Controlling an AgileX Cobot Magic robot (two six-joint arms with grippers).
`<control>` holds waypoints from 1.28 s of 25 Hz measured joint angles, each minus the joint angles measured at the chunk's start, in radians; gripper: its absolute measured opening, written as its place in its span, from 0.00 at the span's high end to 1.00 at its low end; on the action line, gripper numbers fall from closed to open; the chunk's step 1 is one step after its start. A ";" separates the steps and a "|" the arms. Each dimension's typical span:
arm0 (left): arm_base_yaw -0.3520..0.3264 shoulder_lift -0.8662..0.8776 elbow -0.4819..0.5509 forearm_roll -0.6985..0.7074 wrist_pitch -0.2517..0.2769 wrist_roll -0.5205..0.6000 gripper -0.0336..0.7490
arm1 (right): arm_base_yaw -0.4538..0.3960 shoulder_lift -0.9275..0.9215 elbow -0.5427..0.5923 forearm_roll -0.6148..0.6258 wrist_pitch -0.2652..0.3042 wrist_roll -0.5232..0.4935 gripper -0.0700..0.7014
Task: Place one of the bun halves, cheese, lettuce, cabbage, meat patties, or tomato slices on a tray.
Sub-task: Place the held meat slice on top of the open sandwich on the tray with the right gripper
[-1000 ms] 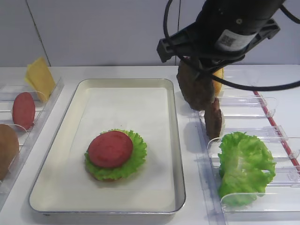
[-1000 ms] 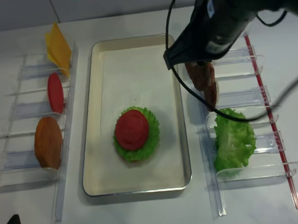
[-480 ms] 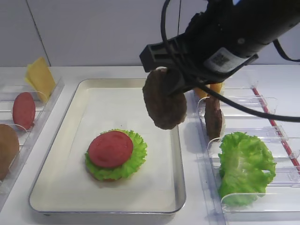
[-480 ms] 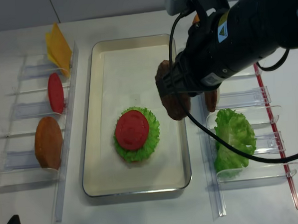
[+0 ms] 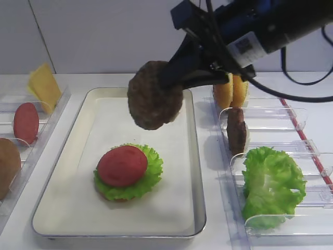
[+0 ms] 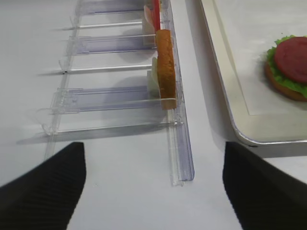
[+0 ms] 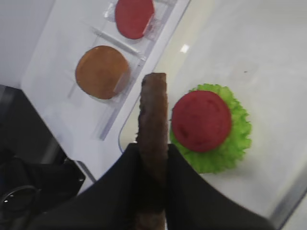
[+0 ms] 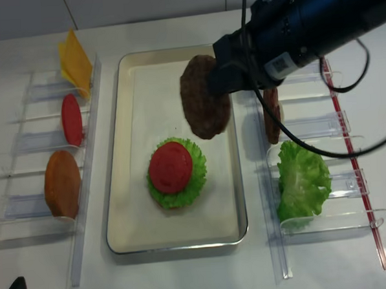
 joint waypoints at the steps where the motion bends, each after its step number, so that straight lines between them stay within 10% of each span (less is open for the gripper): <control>1: 0.000 0.000 0.000 0.000 0.000 0.000 0.26 | 0.000 0.025 0.000 0.057 0.020 -0.048 0.73; 8: 0.000 0.000 0.000 0.000 0.000 0.000 0.26 | 0.000 0.225 0.000 0.388 0.191 -0.317 0.73; 32: 0.000 -0.002 0.000 0.000 0.000 0.000 0.26 | 0.021 0.485 0.000 0.477 0.184 -0.403 0.73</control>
